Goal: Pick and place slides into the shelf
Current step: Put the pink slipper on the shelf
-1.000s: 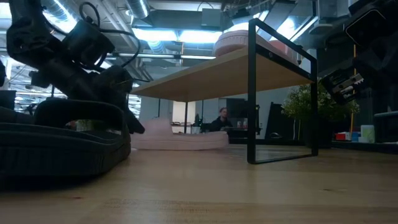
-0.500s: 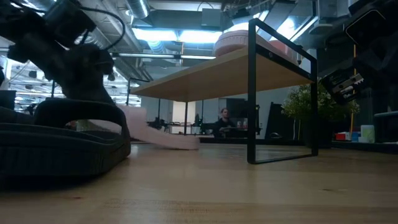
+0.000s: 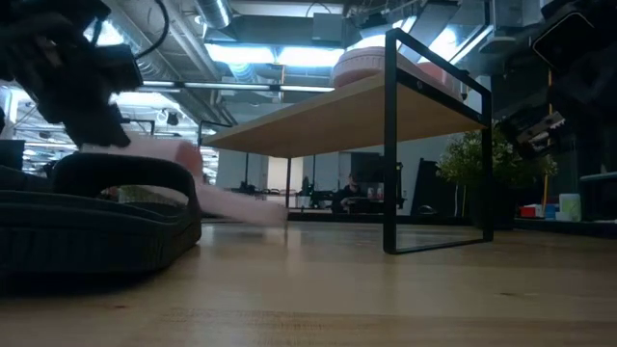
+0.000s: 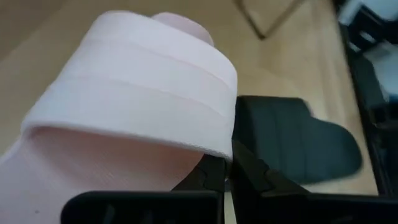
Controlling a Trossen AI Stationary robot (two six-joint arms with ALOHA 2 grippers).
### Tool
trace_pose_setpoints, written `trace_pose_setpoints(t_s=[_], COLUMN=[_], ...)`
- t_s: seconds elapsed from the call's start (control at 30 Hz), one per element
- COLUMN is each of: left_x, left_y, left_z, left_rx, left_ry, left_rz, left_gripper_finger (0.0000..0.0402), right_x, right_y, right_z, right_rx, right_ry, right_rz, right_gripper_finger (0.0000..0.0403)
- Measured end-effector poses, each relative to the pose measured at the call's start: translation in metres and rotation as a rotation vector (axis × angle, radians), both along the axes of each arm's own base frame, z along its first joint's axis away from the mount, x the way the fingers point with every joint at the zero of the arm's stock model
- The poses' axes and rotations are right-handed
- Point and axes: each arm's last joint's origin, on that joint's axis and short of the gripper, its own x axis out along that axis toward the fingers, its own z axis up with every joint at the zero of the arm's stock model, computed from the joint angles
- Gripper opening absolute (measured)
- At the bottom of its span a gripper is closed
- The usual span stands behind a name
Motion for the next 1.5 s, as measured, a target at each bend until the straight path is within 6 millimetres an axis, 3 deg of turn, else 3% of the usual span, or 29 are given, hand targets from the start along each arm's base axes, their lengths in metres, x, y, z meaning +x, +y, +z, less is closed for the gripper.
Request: trace_pose_setpoints(t_s=[0.37, 0.7, 0.93, 1.13, 1.37, 1.5], left_x=[-0.011, -0.018, -0.017, -0.016, -0.013, -0.013], left_y=[-0.009, -0.017, -0.019, -0.018, -0.018, -0.018], left_z=[0.015, 0.023, 0.029, 0.031, 0.040, 0.043], left_rx=[0.029, 0.035, 0.113, 0.198, 0.365, 0.372], left_ry=[-0.145, -0.226, -0.315, -0.348, -0.470, -0.502], left_rz=[-0.118, -0.200, -0.252, -0.240, -0.279, -0.272], left_gripper_finger=[0.0000, 0.0000, 0.0000, 0.0000, 0.0000, 0.0000], right_x=[0.000, 0.001, 0.004, 0.009, 0.019, 0.021], right_y=[0.003, 0.006, 0.006, 0.005, 0.001, 0.001], right_z=[0.006, 0.017, 0.035, 0.048, 0.054, 0.061], right_rx=[0.073, 0.107, 0.123, 0.018, -0.185, -0.245], right_ry=[-0.029, -0.167, -0.372, -0.516, -0.504, -0.567], right_rz=[0.093, 0.205, 0.213, 0.151, -0.043, -0.052], right_gripper_finger=[0.0007, 0.0007, 0.0007, 0.0007, 0.0007, 0.0007])
